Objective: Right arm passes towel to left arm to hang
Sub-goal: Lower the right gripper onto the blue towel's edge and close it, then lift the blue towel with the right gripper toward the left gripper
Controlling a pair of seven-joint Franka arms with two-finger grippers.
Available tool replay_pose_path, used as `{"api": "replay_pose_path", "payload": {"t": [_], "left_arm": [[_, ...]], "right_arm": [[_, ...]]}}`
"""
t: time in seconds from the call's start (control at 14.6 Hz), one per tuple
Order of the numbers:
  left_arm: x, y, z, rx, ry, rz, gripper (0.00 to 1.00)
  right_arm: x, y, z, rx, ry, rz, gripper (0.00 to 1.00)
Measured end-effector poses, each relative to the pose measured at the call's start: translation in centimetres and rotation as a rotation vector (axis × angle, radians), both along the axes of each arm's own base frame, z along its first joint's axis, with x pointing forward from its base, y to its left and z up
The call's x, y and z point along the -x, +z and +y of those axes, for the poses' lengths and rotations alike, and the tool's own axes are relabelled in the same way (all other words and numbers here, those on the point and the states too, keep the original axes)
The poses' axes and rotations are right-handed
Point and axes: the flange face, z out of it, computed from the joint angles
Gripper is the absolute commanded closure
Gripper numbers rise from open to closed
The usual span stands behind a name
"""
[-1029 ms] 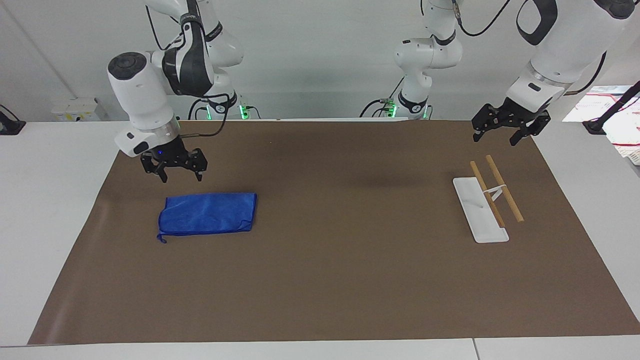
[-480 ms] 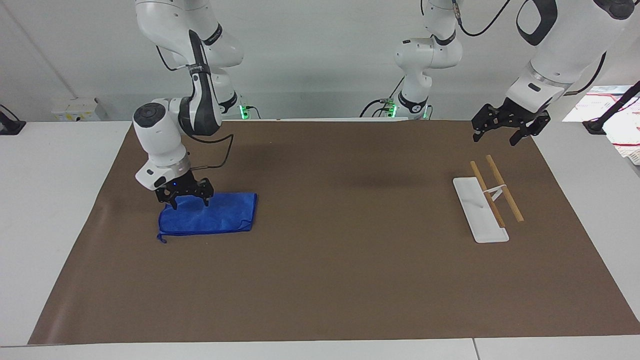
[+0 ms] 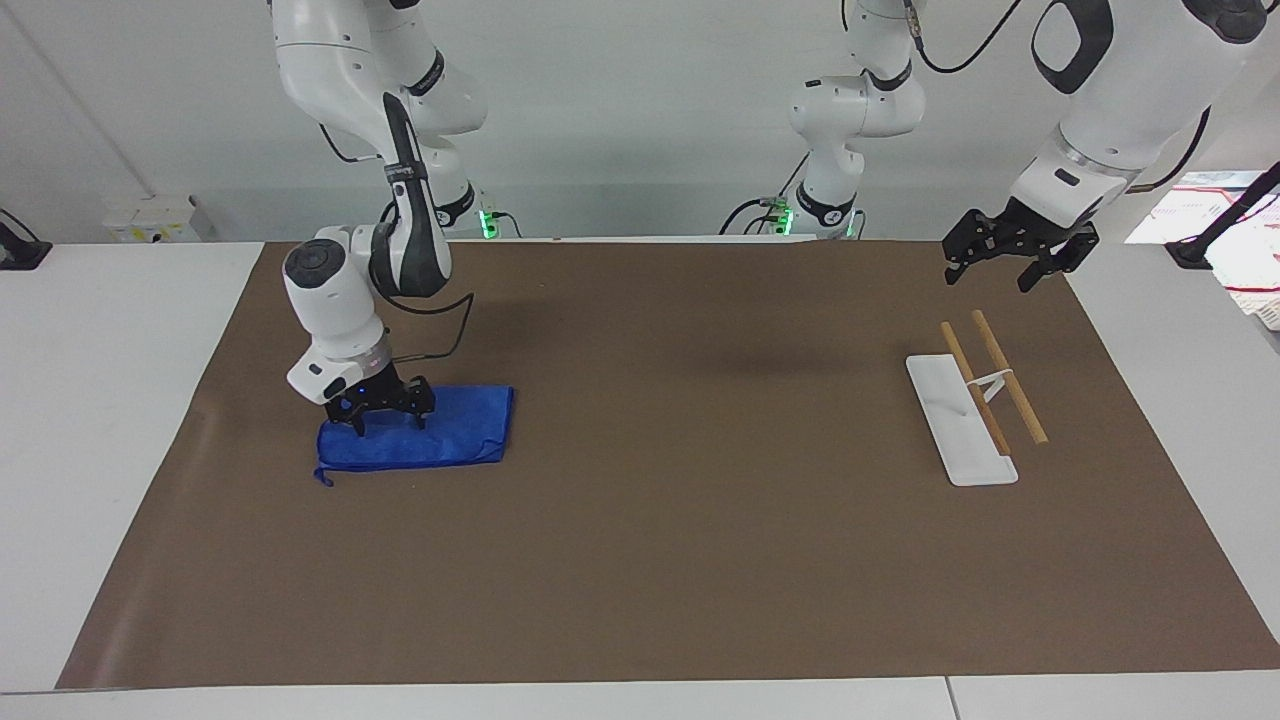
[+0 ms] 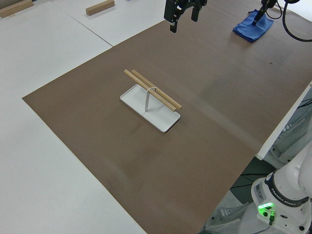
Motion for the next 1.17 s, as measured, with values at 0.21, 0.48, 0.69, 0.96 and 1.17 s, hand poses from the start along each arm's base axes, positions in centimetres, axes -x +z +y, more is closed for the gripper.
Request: {"api": "replay_pose_path", "payload": {"t": [0.21,0.48,0.69,0.96,1.17], "left_arm": [[0.0,0.0,0.0,0.000,0.000,0.000,0.00],[0.0,0.0,0.1,0.000,0.001,0.000,0.00],[0.0,0.0,0.1,0.000,0.002,0.000,0.00],[0.0,0.0,0.1,0.000,0.002,0.000,0.00],[0.0,-0.1,0.1,0.000,0.002,0.001,0.00]], "right_arm": [[0.0,0.0,0.0,0.000,0.000,0.000,0.82],[0.0,0.1,0.3,0.000,0.005,-0.002,1.00],[-0.1,0.1,0.8,0.000,0.014,-0.003,1.00],[-1.6,2.5,2.5,0.003,0.040,0.058,1.00],[-4.6,9.2,3.5,-0.012,-0.004,0.096,1.00]]}}
